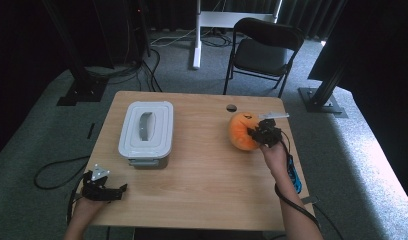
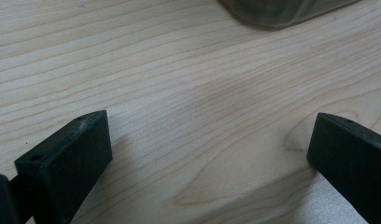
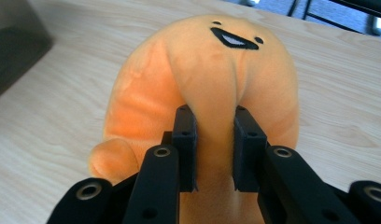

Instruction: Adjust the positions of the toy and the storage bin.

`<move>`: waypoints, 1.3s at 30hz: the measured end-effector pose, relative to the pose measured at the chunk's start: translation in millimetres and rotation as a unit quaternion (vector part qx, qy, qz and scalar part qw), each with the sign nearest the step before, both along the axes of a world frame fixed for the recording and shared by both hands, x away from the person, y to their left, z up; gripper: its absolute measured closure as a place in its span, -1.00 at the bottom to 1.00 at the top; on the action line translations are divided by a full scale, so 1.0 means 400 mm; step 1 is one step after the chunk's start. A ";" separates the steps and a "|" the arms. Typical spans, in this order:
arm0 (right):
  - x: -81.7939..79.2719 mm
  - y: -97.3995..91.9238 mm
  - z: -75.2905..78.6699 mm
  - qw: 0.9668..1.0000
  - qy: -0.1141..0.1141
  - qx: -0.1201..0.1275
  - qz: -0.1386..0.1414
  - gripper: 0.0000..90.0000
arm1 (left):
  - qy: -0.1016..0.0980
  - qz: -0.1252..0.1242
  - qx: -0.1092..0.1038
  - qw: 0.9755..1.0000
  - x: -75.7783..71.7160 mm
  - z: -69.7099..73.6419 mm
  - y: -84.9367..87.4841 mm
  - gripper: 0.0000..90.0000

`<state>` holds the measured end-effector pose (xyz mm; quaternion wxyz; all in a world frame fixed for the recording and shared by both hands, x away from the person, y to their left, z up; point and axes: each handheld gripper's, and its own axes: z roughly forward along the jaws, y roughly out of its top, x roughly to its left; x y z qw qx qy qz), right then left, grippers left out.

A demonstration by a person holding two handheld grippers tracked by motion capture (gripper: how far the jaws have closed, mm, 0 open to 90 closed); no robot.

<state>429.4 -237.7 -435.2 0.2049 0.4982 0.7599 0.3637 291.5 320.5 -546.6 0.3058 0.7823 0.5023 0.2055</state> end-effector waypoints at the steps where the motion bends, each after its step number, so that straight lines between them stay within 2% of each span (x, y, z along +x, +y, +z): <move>1: 0.003 -0.006 0.000 1.000 0.000 0.000 -0.003 0.66 | 0.000 0.000 0.000 1.000 0.000 0.000 0.000 -0.99; 7: 0.028 -0.058 0.004 1.000 -0.003 -0.011 -0.027 0.66 | 0.000 0.000 0.000 1.000 0.000 0.000 0.000 -0.99; 19: 0.079 -0.162 0.038 0.997 -0.007 -0.027 -0.070 0.66 | 0.000 0.000 0.000 1.000 0.000 0.000 0.000 -0.99; 24: 0.102 -0.186 0.036 0.996 -0.008 -0.039 -0.085 0.65 | 0.000 0.000 0.000 1.000 0.000 0.000 0.000 -0.99; 31: 0.138 -0.203 -0.002 0.994 0.010 -0.052 -0.098 0.63 | 0.000 0.000 0.000 1.000 0.000 0.000 0.000 -0.99; 36: 0.150 -0.208 -0.061 0.992 0.048 -0.057 -0.097 0.56 | 0.000 0.000 0.000 1.000 0.000 0.000 0.000 -0.99; 39: 0.142 -0.221 -0.075 0.993 0.044 -0.036 -0.101 0.50 | 0.000 0.000 0.000 1.000 0.000 0.000 0.000 -0.99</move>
